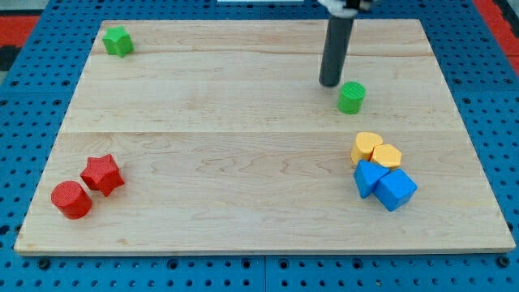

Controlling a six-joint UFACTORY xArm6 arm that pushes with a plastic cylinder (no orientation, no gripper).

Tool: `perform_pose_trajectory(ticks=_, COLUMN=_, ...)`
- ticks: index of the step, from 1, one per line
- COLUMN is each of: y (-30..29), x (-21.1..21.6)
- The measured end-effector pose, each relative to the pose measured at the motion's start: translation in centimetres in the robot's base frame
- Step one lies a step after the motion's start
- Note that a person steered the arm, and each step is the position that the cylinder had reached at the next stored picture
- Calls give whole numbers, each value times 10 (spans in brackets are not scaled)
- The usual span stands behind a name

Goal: Push the green star slightly to the right

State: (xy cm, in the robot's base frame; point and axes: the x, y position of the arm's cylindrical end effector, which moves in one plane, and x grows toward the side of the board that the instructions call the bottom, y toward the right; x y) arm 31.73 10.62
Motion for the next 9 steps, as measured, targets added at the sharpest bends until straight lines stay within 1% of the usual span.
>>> perform_pose_trajectory(ticks=1, y=21, x=1)
perform_pose_trajectory(ticks=3, y=24, x=76)
perform_pose_trajectory(ticks=4, y=17, x=86)
perform_pose_trajectory(ticks=5, y=-63, x=56)
perform_pose_trajectory(ticks=6, y=-168, x=45)
perform_pose_trajectory(ticks=8, y=-354, x=15)
perform_pose_trajectory(ticks=9, y=-411, x=1)
